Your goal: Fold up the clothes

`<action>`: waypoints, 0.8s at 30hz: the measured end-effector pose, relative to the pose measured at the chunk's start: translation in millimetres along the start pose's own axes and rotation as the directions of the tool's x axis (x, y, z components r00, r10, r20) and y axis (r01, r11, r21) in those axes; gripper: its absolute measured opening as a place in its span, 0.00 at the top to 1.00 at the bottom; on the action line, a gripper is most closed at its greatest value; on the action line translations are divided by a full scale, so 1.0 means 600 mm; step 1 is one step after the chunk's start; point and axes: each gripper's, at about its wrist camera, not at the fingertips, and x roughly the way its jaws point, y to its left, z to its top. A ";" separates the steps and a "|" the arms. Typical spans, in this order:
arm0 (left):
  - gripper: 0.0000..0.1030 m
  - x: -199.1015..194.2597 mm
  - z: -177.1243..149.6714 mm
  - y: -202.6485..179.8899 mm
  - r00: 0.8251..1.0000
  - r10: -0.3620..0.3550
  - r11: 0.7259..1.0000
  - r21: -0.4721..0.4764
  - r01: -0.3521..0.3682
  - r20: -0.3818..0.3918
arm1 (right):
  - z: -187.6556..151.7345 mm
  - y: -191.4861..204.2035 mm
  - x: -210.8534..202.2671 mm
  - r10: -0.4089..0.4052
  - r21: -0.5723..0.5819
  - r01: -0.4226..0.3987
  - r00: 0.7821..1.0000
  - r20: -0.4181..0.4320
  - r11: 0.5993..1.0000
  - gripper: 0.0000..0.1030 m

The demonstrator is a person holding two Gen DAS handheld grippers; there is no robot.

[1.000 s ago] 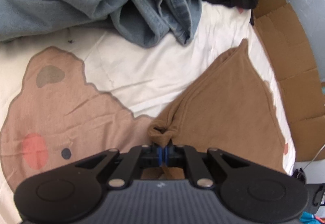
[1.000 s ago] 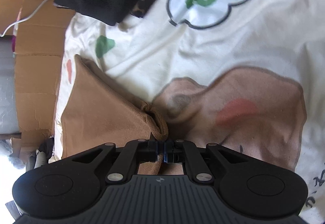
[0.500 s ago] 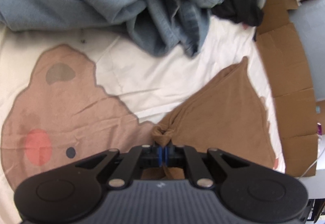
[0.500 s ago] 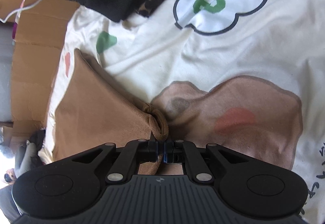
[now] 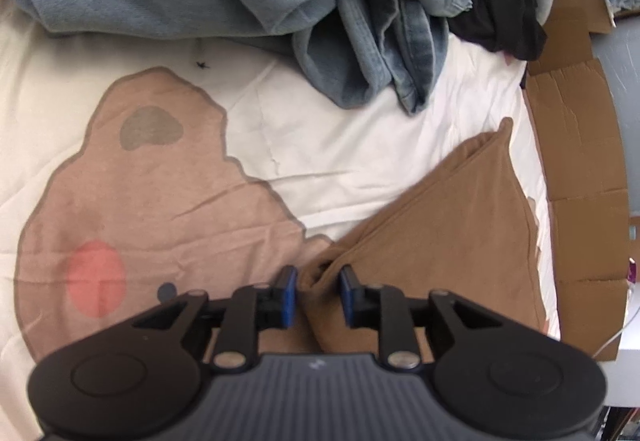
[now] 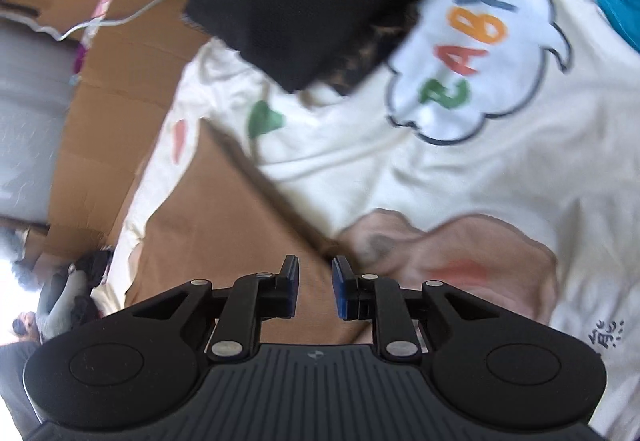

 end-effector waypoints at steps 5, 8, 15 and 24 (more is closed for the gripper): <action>0.74 -0.004 -0.001 0.001 1.000 -0.009 1.000 0.008 0.009 -0.004 | -0.014 0.061 0.026 0.035 -0.124 -0.043 0.997 -0.066 0.991 0.82; 0.67 -0.006 0.000 0.007 1.000 -0.009 1.000 0.002 0.009 -0.010 | -0.030 0.100 0.057 0.051 -0.191 -0.075 0.990 -0.129 0.979 0.82; 0.66 0.000 -0.008 0.005 0.998 -0.045 0.999 0.022 0.046 -0.046 | -0.093 0.200 0.156 0.065 -0.335 -0.170 0.951 -0.304 0.927 0.82; 0.65 0.020 -0.014 -0.002 0.996 -0.046 0.997 0.058 0.050 -0.072 | -0.194 0.289 0.255 0.035 -0.433 -0.270 0.878 -0.477 0.860 0.82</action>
